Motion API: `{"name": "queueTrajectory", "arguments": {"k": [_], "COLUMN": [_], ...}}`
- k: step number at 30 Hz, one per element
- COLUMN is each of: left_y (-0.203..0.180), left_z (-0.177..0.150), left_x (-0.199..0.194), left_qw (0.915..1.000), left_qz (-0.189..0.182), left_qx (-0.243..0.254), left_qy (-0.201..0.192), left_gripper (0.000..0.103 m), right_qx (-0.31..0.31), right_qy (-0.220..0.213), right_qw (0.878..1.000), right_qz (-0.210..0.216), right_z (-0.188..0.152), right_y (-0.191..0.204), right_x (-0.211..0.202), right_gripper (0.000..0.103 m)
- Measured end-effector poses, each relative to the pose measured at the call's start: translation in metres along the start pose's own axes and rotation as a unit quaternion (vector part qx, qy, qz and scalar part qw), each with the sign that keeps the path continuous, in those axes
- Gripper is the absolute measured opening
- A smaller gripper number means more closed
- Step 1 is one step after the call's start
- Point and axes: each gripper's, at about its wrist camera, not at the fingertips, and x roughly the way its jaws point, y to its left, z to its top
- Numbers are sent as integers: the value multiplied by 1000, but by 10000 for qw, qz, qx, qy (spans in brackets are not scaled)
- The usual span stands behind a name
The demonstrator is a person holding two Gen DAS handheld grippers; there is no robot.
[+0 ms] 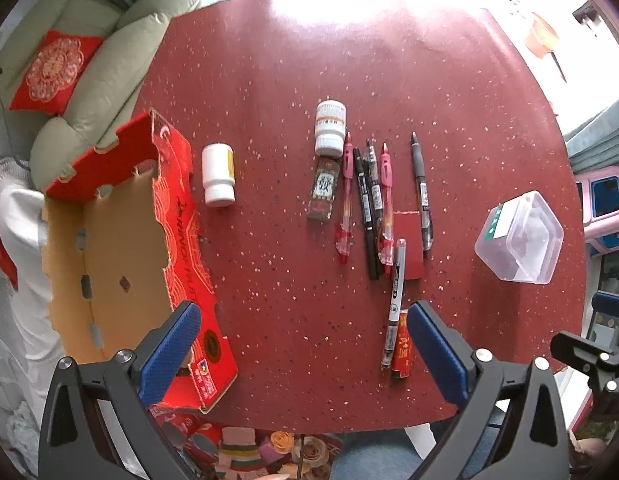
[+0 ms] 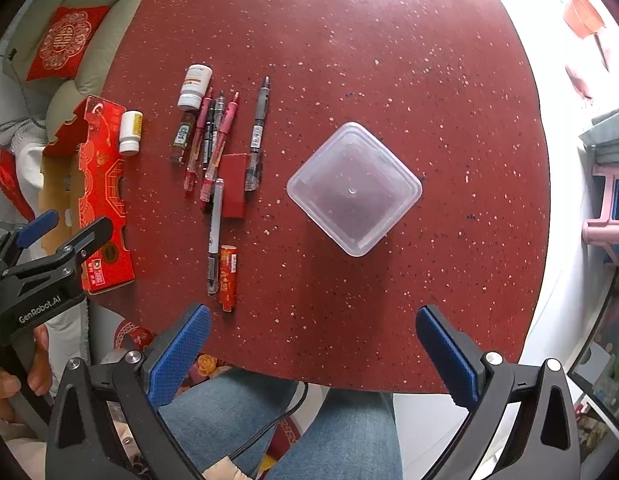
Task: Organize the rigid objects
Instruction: 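Move both tools over the table toward the pens and clear container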
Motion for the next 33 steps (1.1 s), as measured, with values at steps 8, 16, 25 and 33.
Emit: {"name": "queueTrajectory", "arguments": {"k": [8,16,25,33], "left_y": [6,17,11,20], "left_z": [2,13,-4,-14], "left_x": [14,37,71,95], "left_qw": [9997,9988,9979,9934], "left_qz": [57,15,-131,-534], "left_qx": [-106,-310,-137,-437], "left_qy": [193,390,619,921], "left_gripper": [103,103,103,103], "right_qx": [42,40,51,62], "right_qy": [146,364,553,581], "right_qw": [9999,9993,9984,9983], "right_qz": [2,114,80,5], "right_z": [2,5,1,-2], "right_y": [-6,-11,-18,-27], "right_x": [8,21,42,51], "right_gripper": [103,103,103,103]}}
